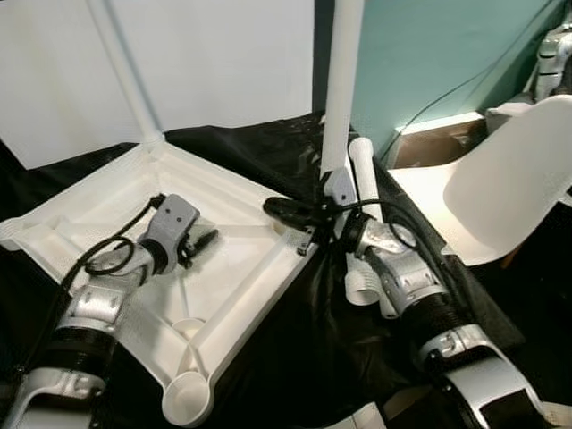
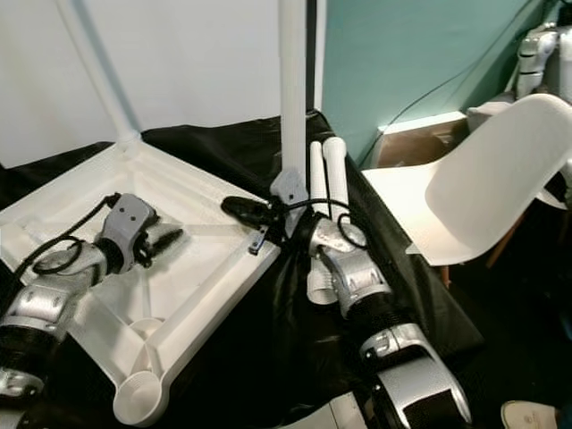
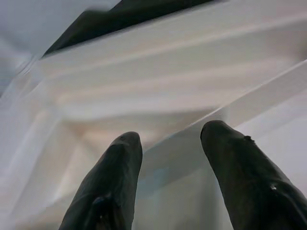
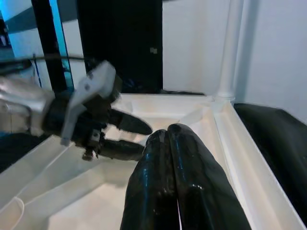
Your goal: Building children table
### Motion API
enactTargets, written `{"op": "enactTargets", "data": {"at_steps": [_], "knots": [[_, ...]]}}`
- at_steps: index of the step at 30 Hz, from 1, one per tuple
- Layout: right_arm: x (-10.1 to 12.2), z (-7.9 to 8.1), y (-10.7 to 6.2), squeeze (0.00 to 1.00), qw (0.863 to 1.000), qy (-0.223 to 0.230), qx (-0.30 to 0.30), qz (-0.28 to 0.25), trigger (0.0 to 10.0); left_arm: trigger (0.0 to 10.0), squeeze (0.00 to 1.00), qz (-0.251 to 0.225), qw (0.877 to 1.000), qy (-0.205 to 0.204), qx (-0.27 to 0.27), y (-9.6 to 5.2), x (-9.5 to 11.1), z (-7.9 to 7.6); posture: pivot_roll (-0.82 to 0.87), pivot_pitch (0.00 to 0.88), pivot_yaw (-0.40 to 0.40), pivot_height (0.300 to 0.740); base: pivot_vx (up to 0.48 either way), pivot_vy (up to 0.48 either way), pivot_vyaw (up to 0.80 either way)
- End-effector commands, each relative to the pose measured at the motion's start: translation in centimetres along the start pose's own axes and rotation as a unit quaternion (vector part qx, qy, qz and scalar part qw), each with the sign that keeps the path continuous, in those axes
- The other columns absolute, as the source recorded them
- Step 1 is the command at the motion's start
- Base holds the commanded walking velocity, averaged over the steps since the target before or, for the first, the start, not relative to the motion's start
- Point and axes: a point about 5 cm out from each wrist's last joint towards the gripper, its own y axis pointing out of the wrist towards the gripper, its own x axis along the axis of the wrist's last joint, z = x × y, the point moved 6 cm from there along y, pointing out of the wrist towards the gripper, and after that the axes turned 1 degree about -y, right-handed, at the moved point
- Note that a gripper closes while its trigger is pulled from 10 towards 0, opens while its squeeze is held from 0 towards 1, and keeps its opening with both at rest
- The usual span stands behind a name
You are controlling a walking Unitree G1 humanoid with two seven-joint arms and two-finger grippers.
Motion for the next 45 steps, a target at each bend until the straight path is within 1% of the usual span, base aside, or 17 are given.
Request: {"op": "enactTargets", "data": {"at_steps": [1, 4, 6, 8, 10, 14, 18, 24, 28, 30, 32, 34, 36, 39, 42, 44, 45], "knots": [[0.0, 0.3, 0.1, 0.00, 1.000, 0.005, 0.003, 0.001, 10.0, 10.0, 0.00, 0.024, 1.000, 0.004, 0.010, 0.1, -1.0, 0.1, -0.01, 0.000, 0.056, 0.740, 0.000, 0.000, 0.00], [0.1, 0.4, 0.0, 0.00, 1.000, 0.005, 0.004, 0.000, 10.0, 10.0, 0.00, 0.041, 0.999, 0.003, 0.008, 0.1, -1.7, -0.2, -0.01, 0.000, 0.054, 0.740, 0.000, 0.000, 0.00], [0.2, 0.3, -0.3, 0.00, 1.000, 0.003, 0.003, 0.001, 10.0, 10.0, 0.00, 0.081, 0.996, 0.006, -0.029, 0.0, -3.4, -1.7, -0.01, 0.000, 0.051, 0.740, 0.000, 0.000, 0.00], [0.3, 0.1, -0.4, 0.00, 1.000, 0.001, -0.001, 0.001, 10.0, 10.0, 0.00, 0.088, 0.994, 0.005, -0.071, -0.2, -3.9, -3.2, -0.01, 0.000, 0.050, 0.740, 0.000, 0.000, 0.00], [0.5, -0.1, -0.4, 0.00, 1.000, 0.002, -0.006, 0.002, 10.0, 10.0, 0.00, 0.077, 0.992, -0.011, -0.095, -0.2, -3.5, -4.1, -0.01, 0.000, 0.048, 0.740, 0.000, 0.000, 0.00], [0.7, -0.2, -0.5, 0.00, 1.000, 0.005, -0.015, 0.004, 10.0, 10.0, 0.00, 0.013, 0.990, -0.060, -0.128, -0.2, -0.6, -5.3, -0.01, 0.000, 0.044, 0.740, 0.000, 0.000, 0.00], [0.7, -0.1, -0.5, 0.00, 1.000, 0.005, -0.016, 0.007, 10.0, 10.0, 0.00, -0.018, 0.988, -0.074, -0.136, -0.3, 0.9, -5.4, -0.01, 0.000, 0.043, 0.740, 0.000, 0.000, 0.00], [0.7, 0.1, -0.4, 0.00, 1.000, 0.005, -0.015, 0.008, 10.0, 10.0, 0.00, -0.034, 0.985, -0.084, -0.147, -0.5, 1.6, -5.3, -0.01, 0.000, 0.047, 0.740, 0.000, 0.000, 0.00], [0.8, 0.3, -0.2, 0.00, 1.000, 0.006, -0.014, 0.007, 10.0, 10.0, 0.00, -0.001, 0.985, -0.082, -0.153, -0.5, 0.2, -5.9, -0.02, 0.000, 0.048, 0.740, 0.000, 0.000, 0.00], [0.8, 0.3, -0.2, 0.00, 1.000, 0.006, -0.014, 0.007, 10.0, 10.0, 0.00, -0.001, 0.985, -0.082, -0.153, -0.5, 0.2, -5.9, -0.02, 0.000, 0.048, 0.740, 0.000, 0.000, 0.00], [0.8, 0.4, -0.2, 0.00, 1.000, 0.007, -0.013, 0.006, 10.0, 10.0, 0.00, 0.012, 0.987, -0.089, -0.136, -0.1, -0.3, -5.6, -0.02, 0.000, 0.048, 0.740, 0.000, 0.000, 0.00], [0.9, 0.7, -0.1, 0.00, 1.000, 0.007, -0.010, 0.006, 10.0, 10.0, 0.00, 0.036, 0.990, -0.099, -0.095, 0.7, -1.2, -4.7, -0.02, 0.000, 0.046, 0.740, 0.000, 0.000, 0.00], [0.9, 0.7, -0.1, 0.00, 1.000, 0.007, -0.010, 0.006, 10.0, 10.0, 0.00, 0.036, 0.990, -0.099, -0.095, 0.7, -1.2, -4.7, -0.02, 0.000, 0.046, 0.740, 0.000, 0.000, 0.00], [1.0, 1.1, -0.1, 0.00, 1.000, 0.003, -0.004, 0.008, 10.0, 10.0, 0.00, 0.064, 0.991, -0.095, -0.062, 1.3, -2.3, -4.3, -0.02, 0.000, 0.045, 0.740, 0.000, 0.000, 0.00], [1.0, 1.2, -0.1, 0.00, 1.000, 0.002, -0.003, 0.008, 10.0, 10.0, 0.00, 0.068, 0.992, -0.092, -0.058, 1.5, -2.6, -4.4, -0.02, 0.000, 0.046, 0.740, 0.000, 0.000, 0.00], [1.0, 1.3, -0.1, 0.00, 1.000, 0.001, -0.002, 0.008, 10.0, 10.0, 0.00, 0.053, 0.993, -0.085, -0.056, 1.7, -2.1, -4.6, -0.02, 0.000, 0.046, 0.740, 0.000, 0.000, 0.00], [1.0, 1.5, 0.0, 0.00, 1.000, 0.001, -0.001, 0.008, 10.0, 10.0, 0.15, 0.028, 0.993, -0.091, -0.073, 1.6, -1.1, -4.9, -0.02, 0.000, 0.047, 0.740, 0.000, 0.000, 0.00]]}}
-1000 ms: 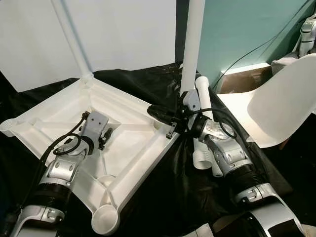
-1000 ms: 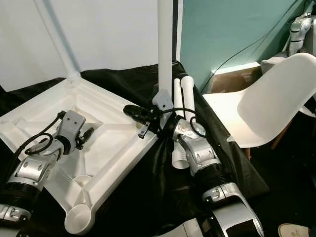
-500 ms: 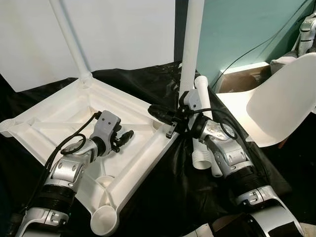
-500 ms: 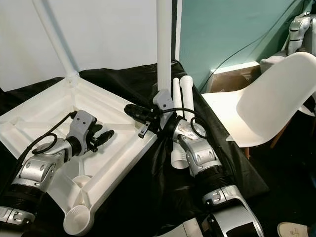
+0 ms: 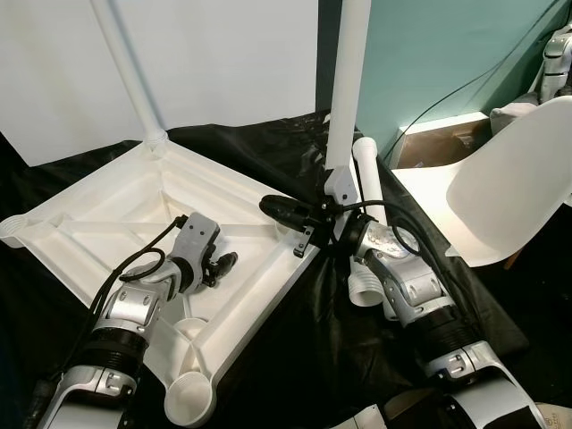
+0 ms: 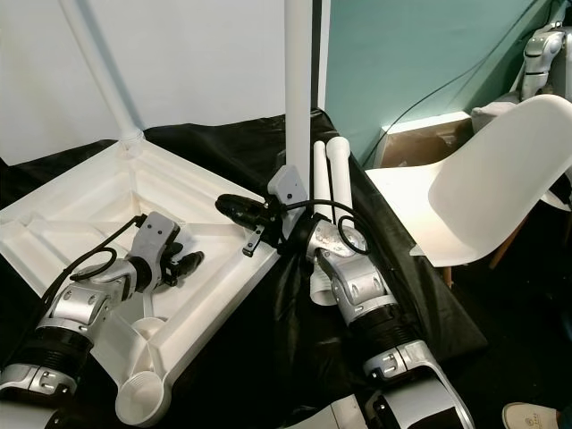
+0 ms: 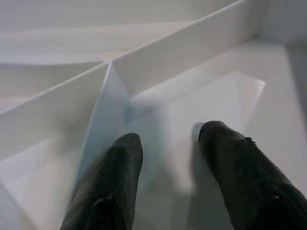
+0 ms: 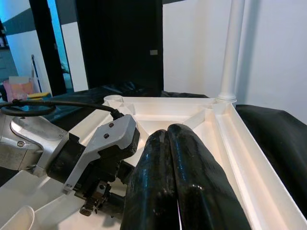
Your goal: Building children table
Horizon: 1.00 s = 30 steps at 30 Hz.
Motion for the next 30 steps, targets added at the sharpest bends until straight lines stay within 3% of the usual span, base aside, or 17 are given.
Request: {"op": "enactTargets", "data": {"at_steps": [1, 3, 4, 7, 11, 12, 14, 15, 17, 18, 20, 22, 23, 25, 30], "knots": [[0.0, 0.5, 0.2, 0.00, 1.000, -0.003, 0.008, 0.005, 10.0, 10.0, 0.83, -0.027, 0.999, -0.001, 0.039, 0.0, 0.9, 0.6, -0.02, 0.000, 0.047, 0.740, 0.000, 0.000, 0.00], [-0.1, 0.5, 0.2, 0.00, 1.000, -0.003, 0.008, 0.006, 10.0, 10.0, 0.83, -0.038, 0.999, -0.004, 0.028, -0.1, 1.3, 0.4, -0.02, 0.000, 0.047, 0.740, 0.000, 0.000, 0.00], [-0.1, 0.6, 0.2, 0.00, 1.000, -0.003, 0.009, 0.006, 10.0, 10.0, 1.00, -0.057, 0.998, -0.005, 0.013, -0.3, 2.1, -0.1, -0.02, 0.000, 0.050, 0.740, 0.000, 0.000, 0.00], [-0.2, 0.9, 0.2, 0.00, 1.000, -0.002, 0.011, 0.007, 10.0, 10.0, 1.00, -0.111, 0.994, 0.017, -0.010, -0.9, 4.3, -0.8, -0.02, 0.000, 0.052, 0.740, 0.000, 0.000, 0.00], [-0.2, 1.2, 0.2, 0.00, 1.000, -0.001, 0.013, 0.008, 10.0, 10.0, 0.99, -0.139, 0.989, 0.034, -0.028, -1.5, 5.2, -1.2, -0.02, 0.000, 0.054, 0.740, 0.000, 0.000, 0.00], [-0.2, 1.3, 0.2, 0.00, 1.000, 0.000, 0.014, 0.008, 10.0, 10.0, 0.54, -0.145, 0.988, 0.033, -0.028, -1.7, 5.3, -1.1, -0.03, 0.000, 0.055, 0.740, 0.000, 0.000, 0.00], [-0.2, 1.3, 0.2, 0.00, 1.000, 0.000, 0.014, 0.008, 10.0, 10.0, 0.54, -0.145, 0.988, 0.033, -0.028, -1.7, 5.3, -1.1, -0.03, 0.000, 0.055, 0.740, 0.000, 0.000, 0.00], [-0.2, 1.4, 0.1, 0.00, 1.000, 0.001, 0.014, 0.008, 10.0, 10.0, 0.08, -0.141, 0.989, 0.028, -0.017, -1.6, 5.1, -0.6, -0.03, 0.000, 0.055, 0.740, 0.000, 0.000, 0.00], [-0.2, 1.4, 0.1, 0.00, 1.000, 0.001, 0.014, 0.008, 10.0, 10.0, 0.08, -0.141, 0.989, 0.028, -0.017, -1.6, 5.1, -0.6, -0.03, 0.000, 0.055, 0.740, 0.000, 0.000, 0.00], [-0.2, 1.4, 0.1, 0.00, 1.000, 0.002, 0.014, 0.008, 10.0, 10.0, 0.00, -0.110, 0.993, 0.021, 0.024, -1.0, 4.1, 0.8, -0.03, 0.000, 0.055, 0.740, 0.000, 0.000, 0.00], [-0.2, 1.4, 0.1, 0.00, 1.000, 0.002, 0.014, 0.008, 10.0, 10.0, 0.00, -0.110, 0.993, 0.021, 0.024, -1.0, 4.1, 0.8, -0.03, 0.000, 0.055, 0.740, 0.000, 0.000, 0.00], [-0.2, 1.5, 0.1, 0.00, 1.000, 0.000, 0.015, 0.008, 10.0, 10.0, 0.00, -0.038, 0.990, -0.005, 0.133, -0.3, 1.6, 4.5, -0.04, 0.000, 0.054, 0.740, 0.000, 0.000, 0.00], [-0.2, 1.5, 0.1, 0.00, 1.000, 0.000, 0.015, 0.008, 10.0, 10.0, 0.00, -0.038, 0.990, -0.005, 0.133, -0.3, 1.6, 4.5, -0.04, 0.000, 0.054, 0.740, 0.000, 0.000, 0.00], [0.0, 1.4, 0.0, 0.00, 1.000, -0.001, 0.015, 0.008, 10.0, 10.0, 0.00, 0.005, 0.981, -0.034, 0.191, -0.4, -0.1, 6.3, -0.04, 0.000, 0.052, 0.740, 0.000, 0.000, 0.00], [0.2, 1.4, -0.2, 0.00, 1.000, -0.004, 0.015, 0.007, 10.0, 10.0, 0.00, 0.055, 0.977, -0.056, 0.199, -0.6, -2.3, 6.3, -0.04, 0.000, 0.050, 0.740, 0.000, 0.000, 0.00]]}}
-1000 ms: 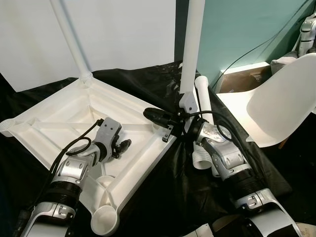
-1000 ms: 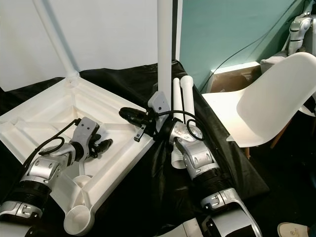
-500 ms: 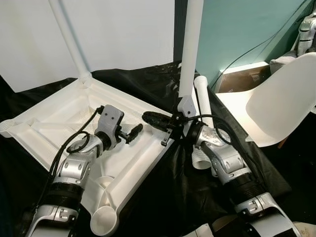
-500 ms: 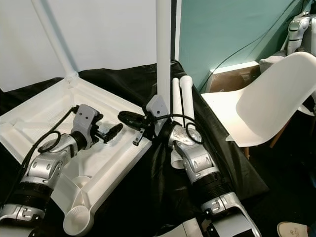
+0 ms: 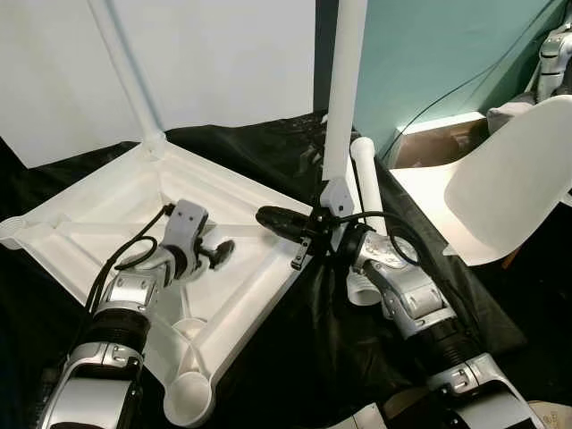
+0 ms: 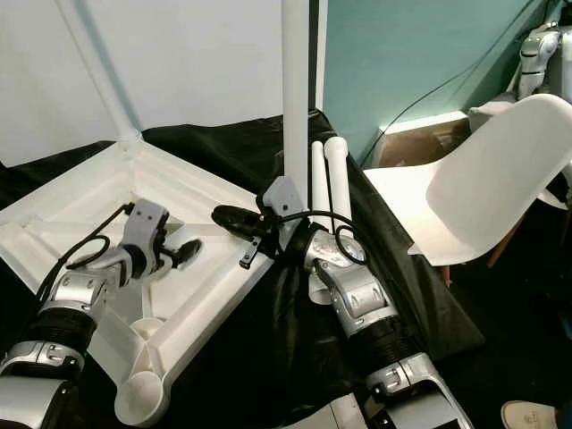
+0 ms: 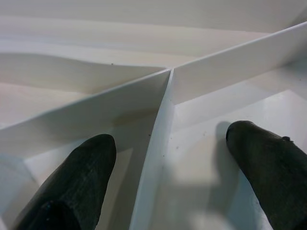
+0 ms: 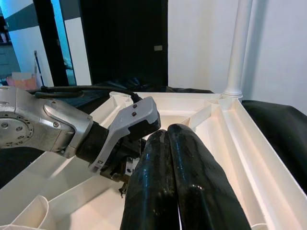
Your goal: Building children table
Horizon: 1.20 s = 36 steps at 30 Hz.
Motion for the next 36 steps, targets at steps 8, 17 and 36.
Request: {"op": "enactTargets", "data": {"at_steps": [8, 17, 36], "knots": [[0.2, 0.2, 0.0, 0.00, 1.000, -0.006, 0.002, 0.002, 10.0, 0.0, 0.00, 0.054, 0.989, 0.002, 0.141, -0.6, -2.8, 2.9, -0.04, 0.000, 0.050, 0.740, 0.000, 0.000, 0.00], [0.2, 0.4, 0.1, 0.00, 1.000, -0.008, 0.001, 0.002, 10.0, 0.0, 0.00, -0.007, 0.985, -0.086, 0.148, 0.4, -1.0, 2.4, -0.04, 0.000, 0.053, 0.740, 0.000, 0.000, 0.00], [0.1, 0.3, 0.0, 0.00, 1.000, -0.009, -0.003, 0.005, 10.0, 0.0, 0.00, -0.049, 0.924, -0.161, 0.343, -1.5, -0.8, 6.3, -0.04, 0.000, 0.057, 0.740, 0.000, 0.000, 0.00]]}}
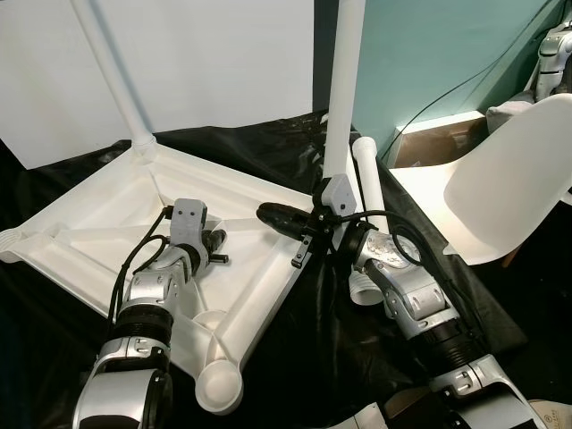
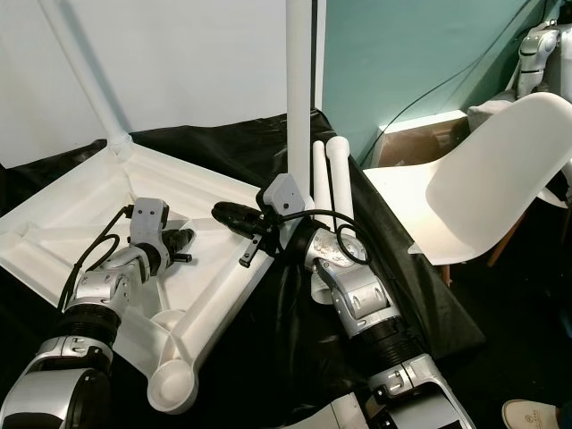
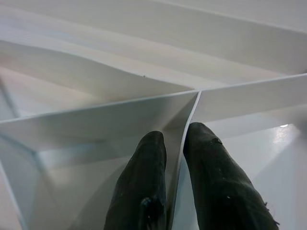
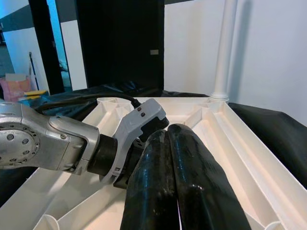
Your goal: Building children table
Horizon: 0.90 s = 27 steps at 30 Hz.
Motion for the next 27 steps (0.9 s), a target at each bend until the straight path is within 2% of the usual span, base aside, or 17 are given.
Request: {"op": "enactTargets", "data": {"at_steps": [1, 2, 3, 5, 8, 10, 11, 15, 17, 27], "knots": [[-0.3, 0.4, 0.1, 0.00, 1.000, -0.003, 0.005, 0.008, 10.0, 0.0, 0.00, -0.016, 0.961, -0.033, 0.275, -2.1, -0.4, 6.6, -0.04, 0.000, 0.057, 0.740, 0.000, 0.000, 0.00], [-0.3, 0.4, 0.1, 0.00, 1.000, -0.003, 0.005, 0.008, 10.0, 0.0, 0.00, -0.016, 0.961, -0.033, 0.275, -2.1, -0.4, 6.6, -0.04, 0.000, 0.057, 0.740, 0.000, 0.000, 0.00], [-0.3, 0.4, 0.1, 0.00, 1.000, -0.003, 0.005, 0.008, 10.0, 0.0, 0.00, -0.022, 0.956, -0.039, 0.291, -2.4, -0.3, 7.1, -0.03, 0.000, 0.054, 0.740, 0.000, 0.000, 0.00], [-0.3, 0.4, 0.1, 0.00, 1.000, -0.003, 0.005, 0.008, 10.0, 0.0, 0.00, -0.022, 0.956, -0.039, 0.291, -2.4, -0.3, 7.1, -0.03, 0.000, 0.054, 0.740, 0.000, 0.000, 0.00], [-0.3, 0.5, 0.1, 0.00, 1.000, -0.002, 0.008, 0.008, 10.0, 0.0, 0.00, -0.033, 0.939, -0.077, 0.333, -3.4, -0.4, 8.5, -0.03, 0.000, 0.053, 0.740, 0.000, 0.000, 0.00], [-0.3, 0.5, 0.1, 0.00, 1.000, -0.002, 0.008, 0.008, 10.0, 0.0, 0.00, -0.033, 0.939, -0.077, 0.333, -3.4, -0.4, 8.5, -0.03, 0.000, 0.053, 0.740, 0.000, 0.000, 0.00], [-0.3, 0.5, 0.1, 0.00, 1.000, -0.002, 0.009, 0.008, 10.0, 0.0, 0.00, -0.034, 0.935, -0.085, 0.344, -3.7, -0.6, 9.0, -0.03, 0.000, 0.054, 0.740, 0.000, 0.000, 0.00], [-0.3, 0.5, 0.1, 0.00, 1.000, -0.002, 0.009, 0.009, 10.0, 0.0, 0.00, -0.032, 0.930, -0.094, 0.355, -4.0, -0.9, 9.3, -0.03, 0.000, 0.054, 0.740, 0.000, 0.000, 0.00], [-0.4, 0.5, 0.1, 0.00, 1.000, -0.002, 0.007, 0.010, 10.0, 0.0, 0.00, -0.029, 0.917, -0.107, 0.383, -5.2, -2.1, 10.2, -0.03, 0.000, 0.056, 0.740, 0.000, 0.000, 0.00], [-0.5, 0.6, 0.0, 0.00, 1.000, 0.000, 0.007, 0.011, 10.0, 0.0, 0.00, -0.026, 0.902, -0.111, 0.416, -7.1, -4.0, 10.6, -0.02, 0.000, 0.060, 0.740, 0.000, 0.000, 0.00]]}}
